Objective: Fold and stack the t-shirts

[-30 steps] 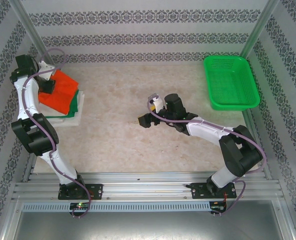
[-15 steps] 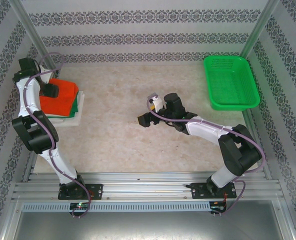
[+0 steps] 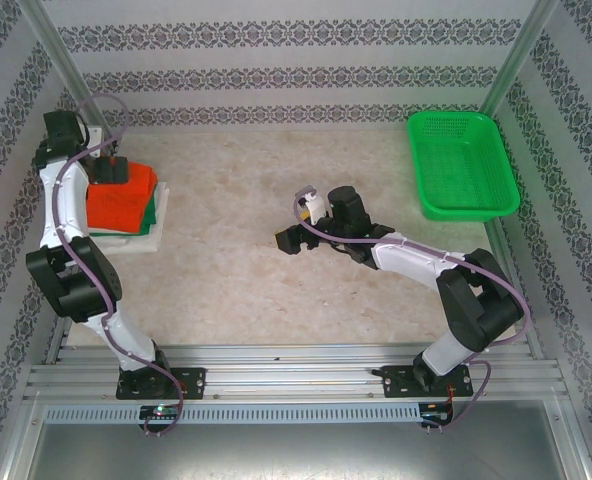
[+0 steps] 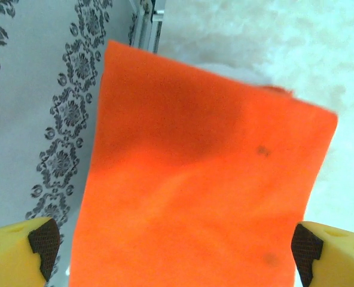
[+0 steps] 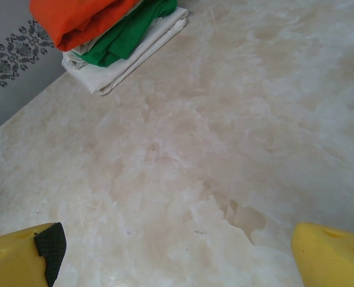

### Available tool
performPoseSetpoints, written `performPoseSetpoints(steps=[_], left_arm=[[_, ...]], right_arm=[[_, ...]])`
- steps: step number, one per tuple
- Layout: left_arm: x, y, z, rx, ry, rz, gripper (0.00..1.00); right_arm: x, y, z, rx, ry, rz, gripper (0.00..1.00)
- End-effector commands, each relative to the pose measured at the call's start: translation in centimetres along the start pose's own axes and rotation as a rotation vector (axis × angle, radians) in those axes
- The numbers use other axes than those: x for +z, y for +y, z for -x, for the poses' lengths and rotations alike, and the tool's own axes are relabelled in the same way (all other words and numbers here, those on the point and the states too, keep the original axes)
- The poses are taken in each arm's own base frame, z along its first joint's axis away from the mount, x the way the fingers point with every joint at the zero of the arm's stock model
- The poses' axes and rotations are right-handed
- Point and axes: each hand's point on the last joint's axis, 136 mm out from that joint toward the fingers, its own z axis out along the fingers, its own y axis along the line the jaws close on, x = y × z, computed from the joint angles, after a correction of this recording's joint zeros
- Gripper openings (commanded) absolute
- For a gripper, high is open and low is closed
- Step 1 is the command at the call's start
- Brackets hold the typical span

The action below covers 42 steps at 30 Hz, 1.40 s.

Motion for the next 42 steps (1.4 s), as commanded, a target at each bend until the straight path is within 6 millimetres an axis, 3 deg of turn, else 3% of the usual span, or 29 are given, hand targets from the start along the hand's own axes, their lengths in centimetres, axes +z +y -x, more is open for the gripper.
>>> performPoseSetpoints(steps=[1, 10, 14, 18, 23, 28, 31, 36, 40, 42], left_arm=[[3.2, -0.2, -0.3, -0.209, 0.041, -0.027, 0.97], [9.7, 1.7, -4.9, -0.623, 0.139, -0.004, 0.92], [11.3, 1.5, -6.8, -0.715, 0.17, -0.052, 0.92], [11.7, 0.8, -7.1, -0.732, 0.171, -0.088, 0.94], [9.3, 0.4, -4.7, -0.693, 0.061, -0.132, 0.99], [3.7, 0.1, -1.6, -0.604, -0.148, -0.103, 1.0], [0.8, -1.2, -1.3, -0.529, -0.201, -0.059, 1.0], [-1.7, -7.4, -3.2, -0.38, -0.268, -0.076, 1.0], [-2.5, -13.5, -7.0, -0.177, -0.337, -0.054, 1.0], [-2.6, -15.2, -9.2, -0.118, -0.368, -0.05, 1.0]], right_arm=[[0.0, 0.3, 0.4, -0.006, -0.011, -0.002, 0.97], [-0.5, 0.2, -0.2, -0.004, -0.002, -0.018, 0.97], [-0.6, 0.0, -0.3, -0.004, 0.003, -0.027, 0.97], [-0.5, 0.1, -0.1, -0.004, 0.002, -0.025, 0.97], [-1.1, -0.3, 0.3, -0.013, -0.015, -0.054, 0.97], [-3.0, -2.0, 1.3, 0.001, -0.067, -0.135, 0.97], [-4.8, -3.8, 1.8, 0.021, -0.113, -0.214, 0.97], [-9.8, -8.2, 1.9, 0.053, -0.206, -0.442, 0.98], [-14.8, -11.8, 0.6, 0.089, -0.236, -0.618, 0.98], [-17.8, -13.7, -0.6, 0.11, -0.241, -0.74, 0.98]])
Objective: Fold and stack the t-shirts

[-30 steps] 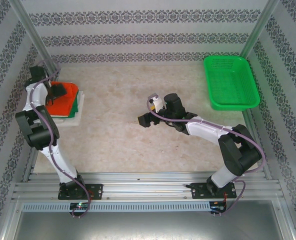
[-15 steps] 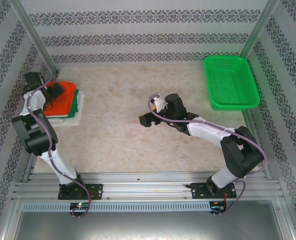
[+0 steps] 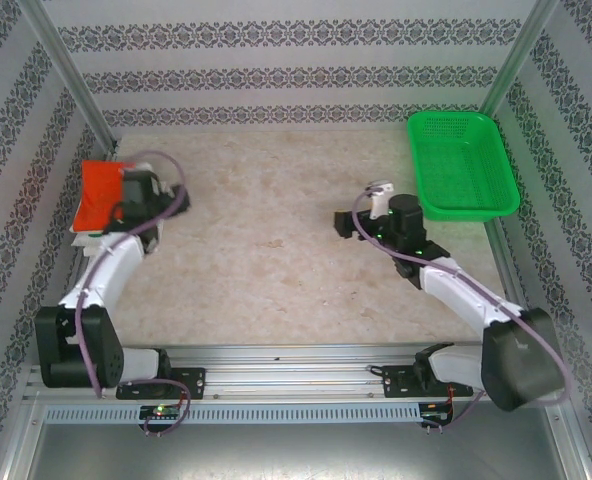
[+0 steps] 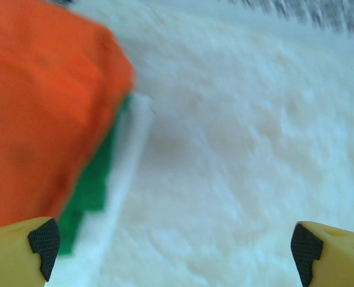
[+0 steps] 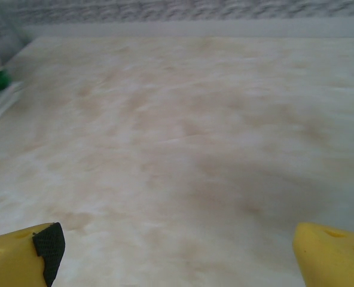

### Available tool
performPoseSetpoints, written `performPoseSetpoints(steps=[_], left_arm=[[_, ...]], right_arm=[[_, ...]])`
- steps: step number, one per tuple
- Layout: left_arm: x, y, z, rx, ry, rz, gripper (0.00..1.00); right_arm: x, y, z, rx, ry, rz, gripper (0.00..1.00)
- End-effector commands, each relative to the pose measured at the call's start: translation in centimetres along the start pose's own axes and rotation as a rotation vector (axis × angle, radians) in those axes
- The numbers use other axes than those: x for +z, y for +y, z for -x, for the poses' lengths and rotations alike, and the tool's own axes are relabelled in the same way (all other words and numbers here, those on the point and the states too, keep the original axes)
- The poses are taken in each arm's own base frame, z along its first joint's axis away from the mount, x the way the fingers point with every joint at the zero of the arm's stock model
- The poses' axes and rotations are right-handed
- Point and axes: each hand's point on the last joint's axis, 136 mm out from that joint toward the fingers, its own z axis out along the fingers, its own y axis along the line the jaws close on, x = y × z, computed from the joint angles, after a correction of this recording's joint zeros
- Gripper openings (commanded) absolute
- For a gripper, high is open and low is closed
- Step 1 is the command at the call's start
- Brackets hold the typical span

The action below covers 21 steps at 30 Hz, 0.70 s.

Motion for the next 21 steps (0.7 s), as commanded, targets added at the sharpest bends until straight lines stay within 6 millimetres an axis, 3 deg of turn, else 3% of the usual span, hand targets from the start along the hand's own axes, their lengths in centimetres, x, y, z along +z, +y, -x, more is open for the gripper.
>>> performPoseSetpoints(steps=[1, 5, 9, 15, 21], left_arm=[[-0.6, 0.1, -1.5, 0.113, -0.111, 0.074, 1.0], [-2.2, 1.3, -4.4, 0.122, -0.176, 0.085, 1.0], [-3.0, 3.1, -6.0, 0.112, -0.28, 0.13, 1.0], [-1.6, 1.4, -7.2, 0.18, -0.326, 0.025, 1.0], [0.5, 0.6, -5.7, 0.186, -0.379, -0.01, 1.0]], right_arm=[[-2.7, -5.6, -0.4, 0.008, -0.024, -0.23, 0.98], [-6.0, -11.1, -1.5, 0.016, -0.049, -0.448, 0.98], [-7.4, -14.9, -3.4, 0.002, -0.047, -0.595, 0.98], [-6.6, -17.5, -4.8, 0.046, -0.109, -0.647, 0.98], [-4.3, -18.4, -3.8, 0.076, -0.187, -0.619, 0.98]])
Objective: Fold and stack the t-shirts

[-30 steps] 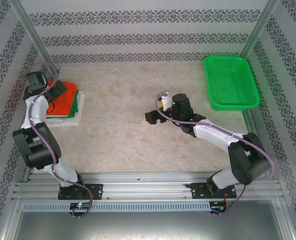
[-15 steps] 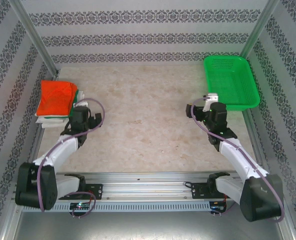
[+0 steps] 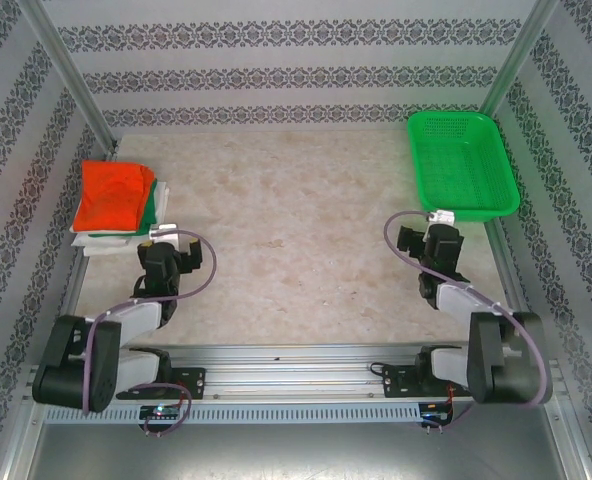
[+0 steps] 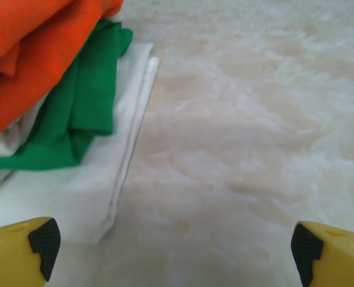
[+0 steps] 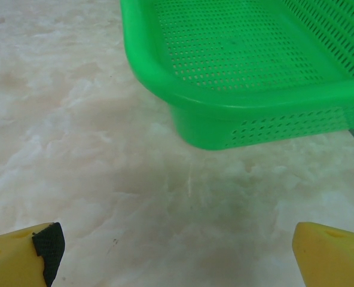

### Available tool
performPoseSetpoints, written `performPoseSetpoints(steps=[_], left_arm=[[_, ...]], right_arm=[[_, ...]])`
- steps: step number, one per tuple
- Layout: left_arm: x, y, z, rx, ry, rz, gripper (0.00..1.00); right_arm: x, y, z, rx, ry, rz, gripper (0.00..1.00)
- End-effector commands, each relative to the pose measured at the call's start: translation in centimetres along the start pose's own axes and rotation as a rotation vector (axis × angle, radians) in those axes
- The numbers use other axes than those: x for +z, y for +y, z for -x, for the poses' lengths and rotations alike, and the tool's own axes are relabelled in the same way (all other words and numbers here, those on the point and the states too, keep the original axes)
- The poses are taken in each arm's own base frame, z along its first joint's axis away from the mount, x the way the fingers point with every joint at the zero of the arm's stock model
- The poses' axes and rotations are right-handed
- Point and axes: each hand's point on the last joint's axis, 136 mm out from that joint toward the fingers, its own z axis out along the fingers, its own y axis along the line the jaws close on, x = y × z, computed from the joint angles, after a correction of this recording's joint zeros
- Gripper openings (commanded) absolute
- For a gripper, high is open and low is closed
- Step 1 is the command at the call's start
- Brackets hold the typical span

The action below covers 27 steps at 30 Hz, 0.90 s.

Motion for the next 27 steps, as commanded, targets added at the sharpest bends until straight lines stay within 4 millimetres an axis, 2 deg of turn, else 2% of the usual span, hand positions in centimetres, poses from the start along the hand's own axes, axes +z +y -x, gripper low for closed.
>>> performPoseSetpoints(steps=[1, 3, 6, 7, 9, 10, 12, 13, 27], left_arm=[[1.3, -0.4, 4.7, -0.036, -0.153, -0.04, 1.0], [2.6, -0.9, 4.6, -0.038, -0.141, -0.074, 1.0], [4.7, -1.0, 2.9, -0.046, -0.113, -0.07, 1.0], [5.0, -1.1, 2.9, -0.039, -0.139, -0.073, 1.0], [4.9, -0.9, 2.4, -0.055, -0.076, -0.076, 1.0], [5.0, -0.8, 2.7, -0.058, -0.105, -0.068, 1.0], [5.1, -0.6, 2.5, -0.063, -0.094, -0.058, 1.0], [5.1, -0.6, 2.5, -0.061, -0.085, -0.053, 1.0], [5.1, -0.7, 2.7, -0.055, -0.1, -0.062, 1.0]], right_arm=[[1.0, 0.1, 4.0, 0.078, -0.151, 0.013, 0.98], [2.0, 0.9, 3.9, 0.08, -0.163, 0.056, 0.98], [1.8, 2.2, 3.8, 0.032, -0.162, 0.105, 0.98], [1.6, 2.7, 3.8, 0.02, -0.184, 0.133, 0.98], [1.6, 3.5, 3.1, -0.004, -0.186, 0.171, 0.98], [2.0, 3.7, 2.7, -0.008, -0.189, 0.18, 0.98], [2.5, 4.4, 3.0, -0.019, -0.223, 0.199, 0.98], [2.5, 4.6, 2.6, -0.044, -0.175, 0.193, 0.98], [2.6, 4.8, 2.6, -0.067, -0.175, 0.177, 0.98]])
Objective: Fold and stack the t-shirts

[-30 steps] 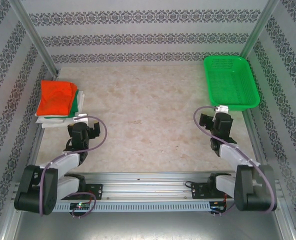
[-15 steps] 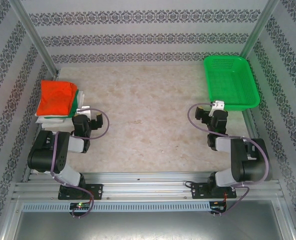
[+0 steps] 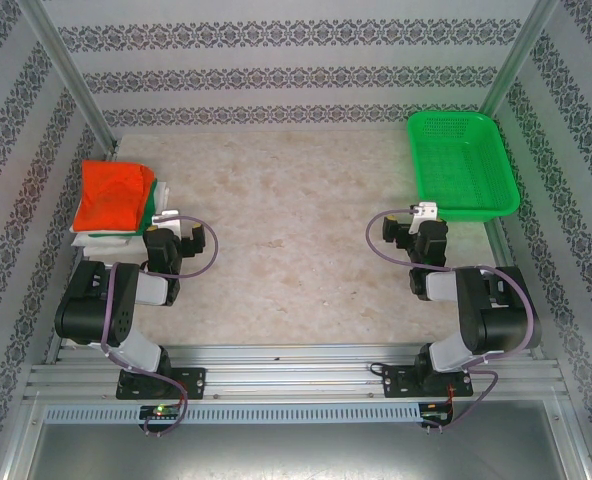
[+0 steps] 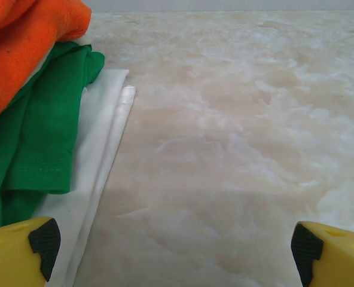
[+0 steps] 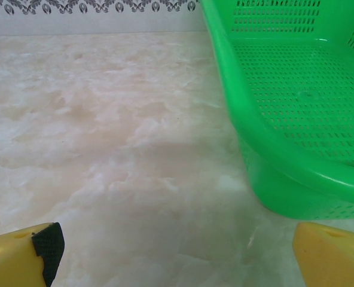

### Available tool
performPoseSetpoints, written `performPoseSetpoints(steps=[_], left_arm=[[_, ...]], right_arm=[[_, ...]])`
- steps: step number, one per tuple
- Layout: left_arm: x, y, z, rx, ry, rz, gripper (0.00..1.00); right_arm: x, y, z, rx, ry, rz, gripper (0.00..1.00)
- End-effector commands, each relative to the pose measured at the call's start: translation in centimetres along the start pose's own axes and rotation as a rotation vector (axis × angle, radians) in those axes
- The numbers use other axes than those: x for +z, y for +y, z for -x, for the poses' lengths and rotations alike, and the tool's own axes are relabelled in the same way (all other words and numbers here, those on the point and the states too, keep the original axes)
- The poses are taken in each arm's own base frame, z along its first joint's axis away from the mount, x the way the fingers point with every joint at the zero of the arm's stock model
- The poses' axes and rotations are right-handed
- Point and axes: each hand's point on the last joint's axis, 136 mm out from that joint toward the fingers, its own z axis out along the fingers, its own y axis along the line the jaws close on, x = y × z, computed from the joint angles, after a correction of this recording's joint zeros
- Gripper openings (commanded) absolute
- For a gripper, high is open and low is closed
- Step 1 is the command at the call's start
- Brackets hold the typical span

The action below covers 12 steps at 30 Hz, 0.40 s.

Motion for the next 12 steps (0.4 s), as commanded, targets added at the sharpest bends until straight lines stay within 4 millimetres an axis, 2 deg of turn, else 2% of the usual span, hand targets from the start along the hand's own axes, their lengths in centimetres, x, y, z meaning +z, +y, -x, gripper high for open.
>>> performPoseSetpoints(steps=[1, 5, 12], left_arm=[[0.2, -0.2, 1.6, -0.014, -0.052, -0.019, 1.0], [0.5, -1.3, 1.5, 0.018, -0.029, -0.082, 1.0], [0.5, -1.4, 1.6, 0.017, -0.033, -0.086, 1.0]], right_arm=[[0.0, 0.4, 1.3, -0.014, -0.042, 0.012, 0.98], [0.0, 0.4, 1.3, -0.013, -0.041, 0.011, 0.98], [0.0, 0.3, 1.2, -0.013, -0.042, 0.011, 0.98]])
